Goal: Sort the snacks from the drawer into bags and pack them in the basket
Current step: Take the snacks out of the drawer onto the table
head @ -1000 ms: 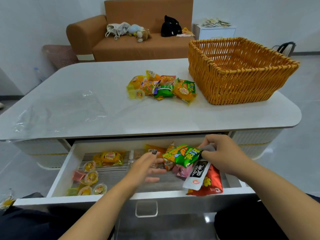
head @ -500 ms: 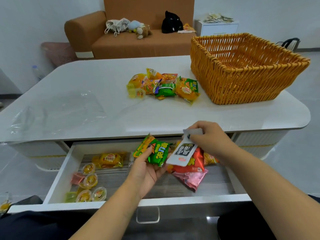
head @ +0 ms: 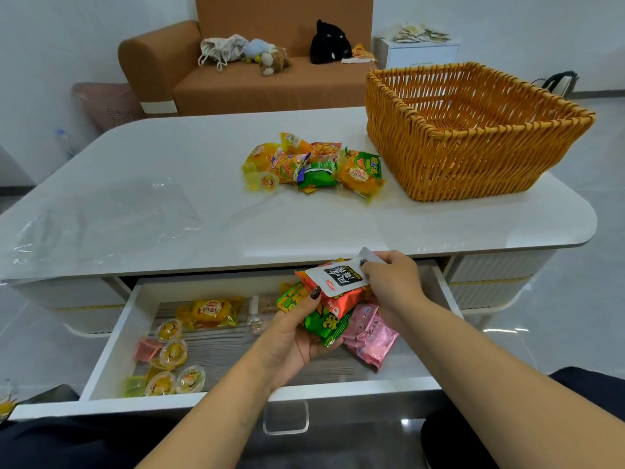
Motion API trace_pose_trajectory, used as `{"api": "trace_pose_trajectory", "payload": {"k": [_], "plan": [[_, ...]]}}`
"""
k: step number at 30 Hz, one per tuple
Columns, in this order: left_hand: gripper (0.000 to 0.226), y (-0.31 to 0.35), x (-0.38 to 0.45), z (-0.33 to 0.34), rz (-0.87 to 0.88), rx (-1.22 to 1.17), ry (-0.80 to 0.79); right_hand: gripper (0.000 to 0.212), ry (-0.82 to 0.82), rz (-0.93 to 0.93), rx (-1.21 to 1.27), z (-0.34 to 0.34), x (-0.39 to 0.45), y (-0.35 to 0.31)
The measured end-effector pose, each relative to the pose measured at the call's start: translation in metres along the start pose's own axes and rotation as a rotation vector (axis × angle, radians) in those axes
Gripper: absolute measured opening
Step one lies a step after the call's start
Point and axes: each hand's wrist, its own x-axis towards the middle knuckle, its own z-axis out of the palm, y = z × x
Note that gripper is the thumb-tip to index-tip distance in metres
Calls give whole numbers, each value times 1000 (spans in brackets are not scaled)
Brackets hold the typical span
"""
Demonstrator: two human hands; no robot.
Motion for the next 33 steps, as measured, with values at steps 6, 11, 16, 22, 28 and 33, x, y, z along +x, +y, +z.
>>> {"api": "trace_pose_trajectory", "payload": {"k": [6,11,16,22,28,33], "plan": [[79,4,-3,1,17,-118,0,12,-88,-170,-162,1,-6,-11],[36,5,1,1,155,-90,317,12,-227,-189,-296,4,-5,-7],[29,21,6,-1,255,22,376,10,-267,-194,-322,6,3,-17],[25,79,36,5,401,156,415,25,-160,-413,-564,5,31,-34],[47,136,87,-4,581,554,616,57,-20,-655,-1140,3,90,-18],[52,176,135,17,836,1117,590,70,-111,-586,-1357,12,115,-10]]}}
